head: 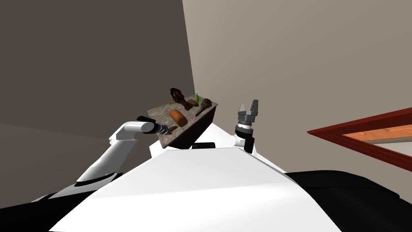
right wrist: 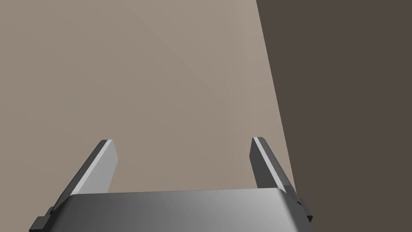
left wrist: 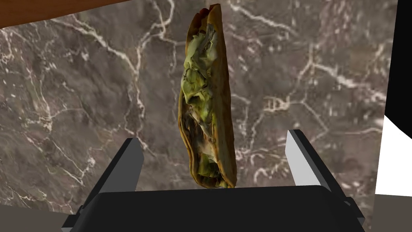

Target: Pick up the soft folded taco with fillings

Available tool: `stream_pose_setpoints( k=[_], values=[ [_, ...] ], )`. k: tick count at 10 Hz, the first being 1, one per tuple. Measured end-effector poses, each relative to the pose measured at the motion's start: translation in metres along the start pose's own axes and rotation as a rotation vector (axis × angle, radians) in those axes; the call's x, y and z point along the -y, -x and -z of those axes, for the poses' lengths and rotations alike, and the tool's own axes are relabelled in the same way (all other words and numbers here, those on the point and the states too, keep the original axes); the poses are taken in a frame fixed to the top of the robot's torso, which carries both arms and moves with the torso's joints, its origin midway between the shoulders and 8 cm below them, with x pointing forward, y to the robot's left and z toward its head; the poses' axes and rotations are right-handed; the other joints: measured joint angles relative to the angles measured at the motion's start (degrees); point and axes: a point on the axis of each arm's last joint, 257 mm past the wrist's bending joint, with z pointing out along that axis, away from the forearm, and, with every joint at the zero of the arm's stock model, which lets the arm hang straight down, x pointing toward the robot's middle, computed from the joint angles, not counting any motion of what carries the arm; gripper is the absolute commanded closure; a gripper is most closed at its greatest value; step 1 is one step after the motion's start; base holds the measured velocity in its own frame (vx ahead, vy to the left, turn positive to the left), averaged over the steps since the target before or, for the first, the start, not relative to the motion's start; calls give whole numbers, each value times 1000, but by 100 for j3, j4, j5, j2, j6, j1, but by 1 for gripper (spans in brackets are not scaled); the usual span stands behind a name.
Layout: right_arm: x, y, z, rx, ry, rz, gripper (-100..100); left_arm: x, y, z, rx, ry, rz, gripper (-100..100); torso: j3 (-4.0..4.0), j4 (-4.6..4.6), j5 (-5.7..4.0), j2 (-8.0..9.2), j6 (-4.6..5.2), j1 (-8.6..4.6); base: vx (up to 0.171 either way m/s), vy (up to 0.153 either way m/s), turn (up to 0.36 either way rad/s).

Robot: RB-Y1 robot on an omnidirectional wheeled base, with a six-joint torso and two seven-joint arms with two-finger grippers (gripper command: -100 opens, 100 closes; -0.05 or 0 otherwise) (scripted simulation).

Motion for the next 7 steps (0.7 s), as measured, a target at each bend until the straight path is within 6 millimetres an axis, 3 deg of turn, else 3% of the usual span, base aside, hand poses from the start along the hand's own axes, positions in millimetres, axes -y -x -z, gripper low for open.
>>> stream_pose_setpoints(
  k=[5, 6, 7],
  values=[
    [0, 0, 0, 0, 0, 0, 0, -4, 23, 13, 84, 70, 39, -100, 1, 0, 0, 2, 0, 0, 28, -15, -37],
    [0, 0, 0, 0, 0, 0, 0, -4, 23, 13, 86, 73, 41, 0, 4, 1, 1, 7, 0, 3, 0, 0, 0],
    [0, 0, 0, 0, 0, 0, 0, -4, 23, 13, 86, 72, 40, -100, 6, 2, 2, 11, -1, 5, 88, -83, 197]
  ],
)
